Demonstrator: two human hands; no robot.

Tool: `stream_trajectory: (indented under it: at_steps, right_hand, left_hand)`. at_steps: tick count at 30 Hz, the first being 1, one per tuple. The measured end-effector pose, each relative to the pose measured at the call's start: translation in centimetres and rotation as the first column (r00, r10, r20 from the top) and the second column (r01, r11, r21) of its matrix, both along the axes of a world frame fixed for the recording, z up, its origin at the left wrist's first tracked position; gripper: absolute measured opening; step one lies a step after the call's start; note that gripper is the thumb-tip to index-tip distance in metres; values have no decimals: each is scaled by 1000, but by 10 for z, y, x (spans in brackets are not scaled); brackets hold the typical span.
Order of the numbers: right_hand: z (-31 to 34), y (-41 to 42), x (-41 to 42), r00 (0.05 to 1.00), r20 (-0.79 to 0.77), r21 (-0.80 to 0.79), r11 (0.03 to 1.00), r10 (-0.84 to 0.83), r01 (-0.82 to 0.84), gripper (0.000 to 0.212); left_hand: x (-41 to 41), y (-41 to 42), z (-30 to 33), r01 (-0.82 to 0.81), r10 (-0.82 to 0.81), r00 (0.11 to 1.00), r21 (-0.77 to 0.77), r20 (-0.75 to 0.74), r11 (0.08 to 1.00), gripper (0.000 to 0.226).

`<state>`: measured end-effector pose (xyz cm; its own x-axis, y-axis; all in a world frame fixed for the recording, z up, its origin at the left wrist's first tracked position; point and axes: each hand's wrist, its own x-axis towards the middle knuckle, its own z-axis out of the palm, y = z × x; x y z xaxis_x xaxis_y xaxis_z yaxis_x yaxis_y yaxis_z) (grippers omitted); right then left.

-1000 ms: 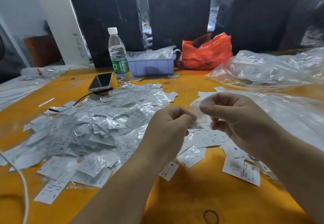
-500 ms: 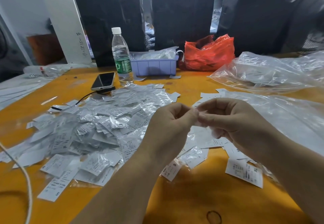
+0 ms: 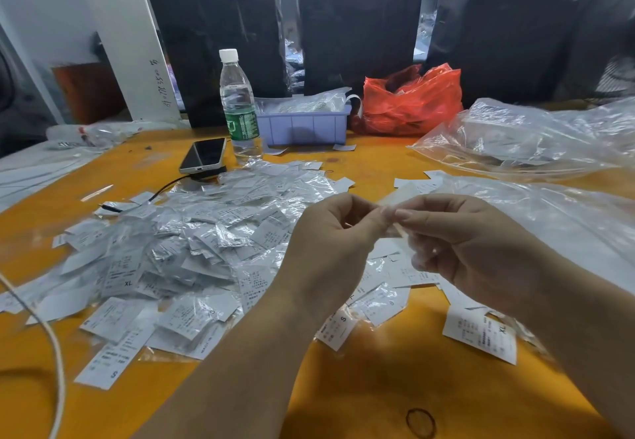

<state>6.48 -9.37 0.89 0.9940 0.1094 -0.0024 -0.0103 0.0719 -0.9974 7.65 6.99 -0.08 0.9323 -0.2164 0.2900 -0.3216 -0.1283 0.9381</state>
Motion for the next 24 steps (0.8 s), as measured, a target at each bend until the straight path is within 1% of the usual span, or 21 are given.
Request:
stream_trajectory:
  at_steps: [3, 6, 10, 12, 15, 18, 20, 22, 24]
  right_hand:
    - [2, 0, 0, 999, 3, 7, 999, -53, 53, 22]
    - [3, 1, -1, 999, 1, 30, 999, -36, 36, 13]
    - [1, 4, -2, 999, -6, 50, 998, 42, -41, 20]
    - [1, 5, -2, 997, -7, 52, 996, 74, -73, 21]
    - [0, 5, -3, 993, 11, 57, 992, 114, -115, 19]
    - [-1, 3, -2, 994, 28, 67, 992, 109, -110, 19]
    - [-2, 3, -1, 995, 24, 60, 994, 92, -93, 26]
    - [-2, 3, -1, 996, 25, 46, 996, 80, -81, 35]
    - [-3, 4, -2, 997, 33, 32, 997, 64, -65, 39]
  left_hand:
    - [1, 1, 1, -12, 10, 999, -62, -36, 998, 14]
    - [2, 2, 3, -55, 49, 998, -140, -46, 989, 12]
    - [2, 4, 6, -99, 91, 995, -221, -43, 970, 17]
    - [3, 5, 7, -108, 100, 994, -235, -45, 966, 21]
    - [3, 5, 6, -113, 112, 994, -199, -17, 973, 26]
    - [3, 5, 4, -165, 167, 986, -119, 7, 979, 28]
    - [4, 4, 4, -173, 172, 985, -55, -13, 983, 25]
    - [3, 2, 4, -113, 113, 993, 11, -43, 994, 19]
    - [1, 1, 5, -46, 51, 996, 70, -71, 996, 33]
